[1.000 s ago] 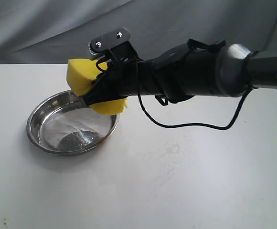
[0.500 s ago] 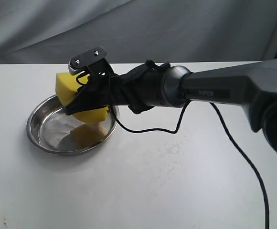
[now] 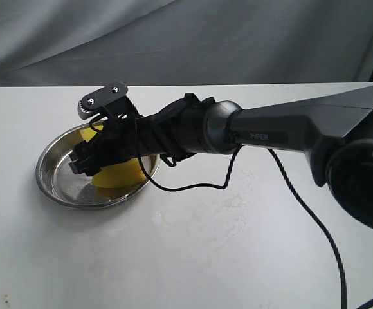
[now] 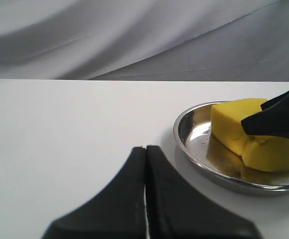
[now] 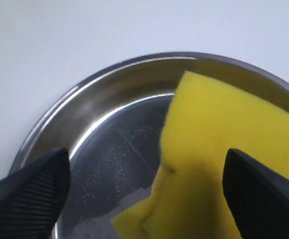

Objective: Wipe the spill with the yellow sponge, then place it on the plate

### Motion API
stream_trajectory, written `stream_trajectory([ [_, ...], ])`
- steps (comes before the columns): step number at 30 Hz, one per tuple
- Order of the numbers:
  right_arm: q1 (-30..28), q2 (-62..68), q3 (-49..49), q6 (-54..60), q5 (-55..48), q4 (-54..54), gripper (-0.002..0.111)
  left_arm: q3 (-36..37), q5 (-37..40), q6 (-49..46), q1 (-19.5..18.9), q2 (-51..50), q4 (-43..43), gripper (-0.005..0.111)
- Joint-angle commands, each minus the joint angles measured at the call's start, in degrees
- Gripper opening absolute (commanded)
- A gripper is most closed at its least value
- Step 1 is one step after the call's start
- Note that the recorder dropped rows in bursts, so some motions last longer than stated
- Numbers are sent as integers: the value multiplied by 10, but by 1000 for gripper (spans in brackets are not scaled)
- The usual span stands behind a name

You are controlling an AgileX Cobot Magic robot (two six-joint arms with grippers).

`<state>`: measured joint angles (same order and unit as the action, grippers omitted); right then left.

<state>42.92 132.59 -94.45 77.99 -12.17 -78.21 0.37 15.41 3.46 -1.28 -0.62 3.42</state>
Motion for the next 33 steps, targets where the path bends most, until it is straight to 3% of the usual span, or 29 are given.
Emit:
stream_trajectory([
  [1, -1, -29, -8, 0, -9, 1, 72, -4, -5, 5, -1, 1, 1, 0],
  [7, -2, -95, -7, 0, -22, 67, 54, -4, -5, 5, -1, 1, 1, 0],
  [11, -10, -142, -7, -37, -75, 145, 31, -4, -5, 5, -1, 1, 1, 0],
  [16, -44, -193, -7, -205, -187, 336, 0, -4, -5, 5, -1, 1, 1, 0],
  [18, -58, -206, -5, -230, -254, 403, 0, -4, -5, 5, -1, 1, 1, 0],
  [21, -80, -226, 23, -232, -310, 408, 0, -4, -5, 5, -1, 1, 1, 0],
  [24, -98, -265, 89, -232, -255, 406, 0, -4, -5, 5, -1, 1, 1, 0],
  [33, -156, -442, 369, -232, 67, 320, 0, -4, -5, 5, -1, 1, 1, 0],
])
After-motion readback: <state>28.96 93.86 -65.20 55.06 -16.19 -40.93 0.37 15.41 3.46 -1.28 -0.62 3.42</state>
